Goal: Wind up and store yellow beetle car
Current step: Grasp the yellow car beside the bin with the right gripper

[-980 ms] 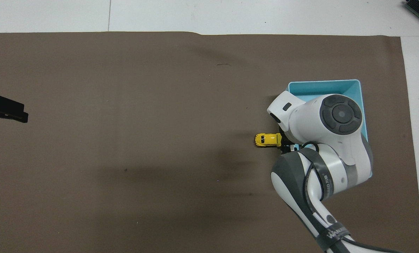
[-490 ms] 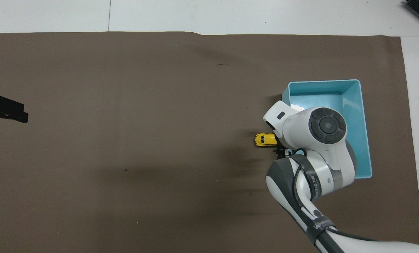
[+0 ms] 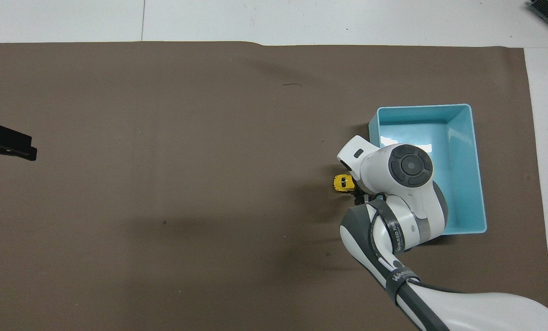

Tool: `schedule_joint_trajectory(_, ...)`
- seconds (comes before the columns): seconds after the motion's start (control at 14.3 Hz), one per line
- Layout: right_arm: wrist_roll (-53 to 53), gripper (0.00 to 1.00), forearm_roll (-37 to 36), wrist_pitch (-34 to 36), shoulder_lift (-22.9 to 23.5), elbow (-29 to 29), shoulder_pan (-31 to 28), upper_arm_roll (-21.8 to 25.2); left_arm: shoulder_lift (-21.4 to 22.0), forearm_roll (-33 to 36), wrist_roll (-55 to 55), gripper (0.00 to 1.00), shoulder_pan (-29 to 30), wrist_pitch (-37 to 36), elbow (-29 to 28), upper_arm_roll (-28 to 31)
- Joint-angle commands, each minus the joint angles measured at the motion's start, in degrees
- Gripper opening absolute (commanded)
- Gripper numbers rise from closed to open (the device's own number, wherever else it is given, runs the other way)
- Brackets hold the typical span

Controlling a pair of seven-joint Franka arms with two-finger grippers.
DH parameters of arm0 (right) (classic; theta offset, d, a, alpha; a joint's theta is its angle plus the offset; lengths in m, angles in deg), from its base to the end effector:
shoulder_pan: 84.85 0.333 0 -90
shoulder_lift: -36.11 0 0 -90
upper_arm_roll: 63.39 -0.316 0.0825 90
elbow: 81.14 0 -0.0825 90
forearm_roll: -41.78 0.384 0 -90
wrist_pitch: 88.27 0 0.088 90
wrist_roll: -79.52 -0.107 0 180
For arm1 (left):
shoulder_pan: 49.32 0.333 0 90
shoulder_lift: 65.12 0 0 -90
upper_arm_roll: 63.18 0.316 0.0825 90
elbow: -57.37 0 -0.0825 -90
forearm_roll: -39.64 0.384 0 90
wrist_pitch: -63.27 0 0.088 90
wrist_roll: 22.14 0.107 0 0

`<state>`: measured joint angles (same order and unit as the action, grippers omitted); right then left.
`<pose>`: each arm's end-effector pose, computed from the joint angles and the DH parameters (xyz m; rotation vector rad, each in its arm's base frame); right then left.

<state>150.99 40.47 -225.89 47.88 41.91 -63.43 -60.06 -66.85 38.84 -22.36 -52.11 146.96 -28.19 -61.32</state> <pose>0.5407 0.1769 0.3110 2.1768 2.1994 0.0487 0.5527 -0.0109 0.6346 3.1277 -0.0211 -0.0985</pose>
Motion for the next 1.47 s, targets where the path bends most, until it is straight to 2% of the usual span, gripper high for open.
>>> schedule_joint_trajectory(0.0,1.2,0.11,-0.5,-0.7,-0.3,0.7,-0.2,-0.1,0.6,0.1,-0.6,1.0,0.5,-0.8,0.1,-0.5)
schedule_joint_trajectory(0.07,1.0,0.0,-0.5,-0.7,-0.3,0.7,-0.2,-0.1,0.6,0.1,-0.6,1.0,0.5,-0.8,0.0,-0.5)
schedule_joint_trajectory(0.35,0.5,0.0,-0.4,-0.4,0.3,-0.6,1.1,-0.1,0.6,0.1,-0.6,1.0,0.5,-0.8,0.1,-0.5)
schedule_joint_trajectory(0.77,-7.1,0.0,-0.4,1.9,2.0,-6.6,4.9,-0.1,0.6,0.1,-0.6,1.0,0.5,-0.8,0.0,-0.5)
schedule_joint_trajectory(0.98,-7.7,0.0,-0.4,7.6,2.0,-11.4,4.9,-0.1,0.6,0.1,-0.6,1.0,0.5,-0.8,0.1,-0.5)
schedule_joint_trajectory(1.26,-7.4,0.0,-0.4,18.8,1.2,-18.5,4.4,0.0,0.6,0.1,-0.6,1.0,0.5,-0.8,0.0,-0.5)
schedule_joint_trajectory(1.4,-6.5,0.0,-0.4,22.5,-0.9,-19.7,3.5,0.5,0.6,0.1,-0.6,1.0,0.5,-0.8,0.1,-0.5)
